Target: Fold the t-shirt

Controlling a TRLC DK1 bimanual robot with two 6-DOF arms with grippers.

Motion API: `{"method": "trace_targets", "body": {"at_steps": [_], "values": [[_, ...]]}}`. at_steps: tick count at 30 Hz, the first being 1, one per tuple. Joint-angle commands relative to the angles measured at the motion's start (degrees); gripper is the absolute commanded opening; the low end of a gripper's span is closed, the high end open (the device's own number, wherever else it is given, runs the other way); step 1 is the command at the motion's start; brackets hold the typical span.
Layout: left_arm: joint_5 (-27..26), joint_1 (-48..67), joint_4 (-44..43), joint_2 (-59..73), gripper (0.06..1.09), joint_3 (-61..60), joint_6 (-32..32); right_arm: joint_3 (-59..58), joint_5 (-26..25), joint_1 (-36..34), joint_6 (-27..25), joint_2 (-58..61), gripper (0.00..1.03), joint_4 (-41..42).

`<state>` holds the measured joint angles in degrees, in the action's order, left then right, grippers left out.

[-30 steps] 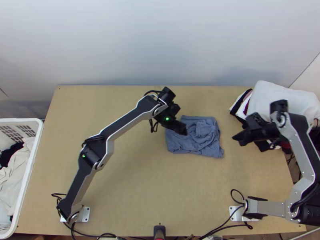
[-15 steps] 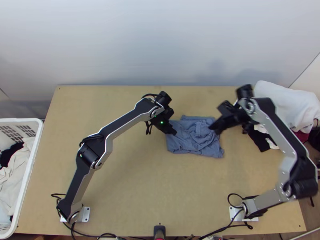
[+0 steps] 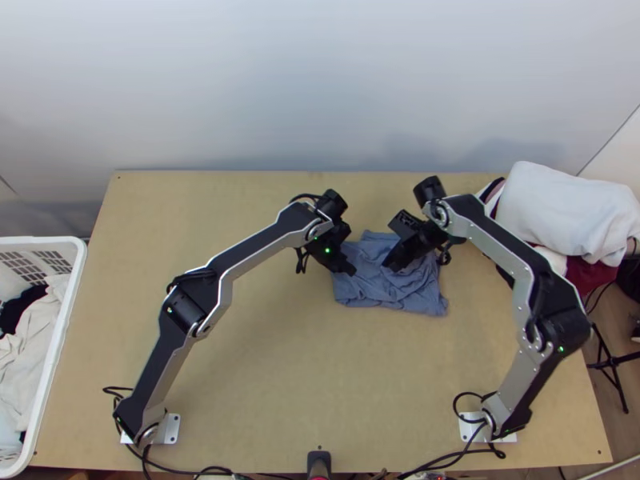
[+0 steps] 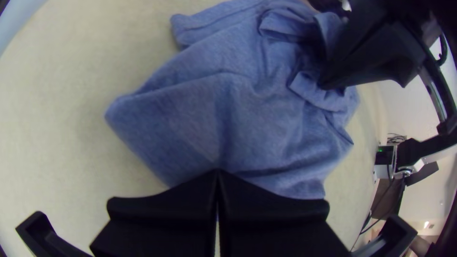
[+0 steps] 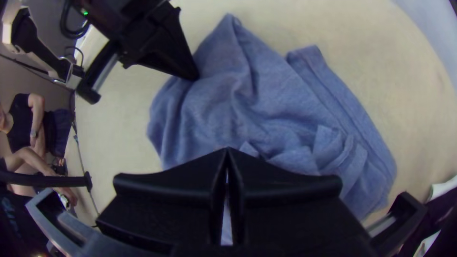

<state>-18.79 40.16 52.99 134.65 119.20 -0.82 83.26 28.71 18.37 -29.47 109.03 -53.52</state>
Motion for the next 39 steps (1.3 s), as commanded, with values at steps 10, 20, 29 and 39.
{"method": "trace_targets", "body": {"at_steps": [10,20,29,39], "values": [[3.6,1.7,-0.5,4.0,0.1,3.8,0.5,-7.9,-12.3,-8.7,0.7,-1.8,0.03,1.7],[4.0,2.4,0.5,6.0,0.1,4.9,0.7,-12.5,-12.8,-23.9,-11.2,-13.3,0.03,-7.9],[3.2,3.3,4.7,3.3,0.1,4.9,5.7,-10.5,-12.9,-31.3,-13.4,-19.7,0.13,-13.1],[-4.1,4.7,14.0,-6.4,0.1,2.7,13.7,-7.1,-10.6,-36.5,-10.1,-11.6,0.81,-15.9]]}}
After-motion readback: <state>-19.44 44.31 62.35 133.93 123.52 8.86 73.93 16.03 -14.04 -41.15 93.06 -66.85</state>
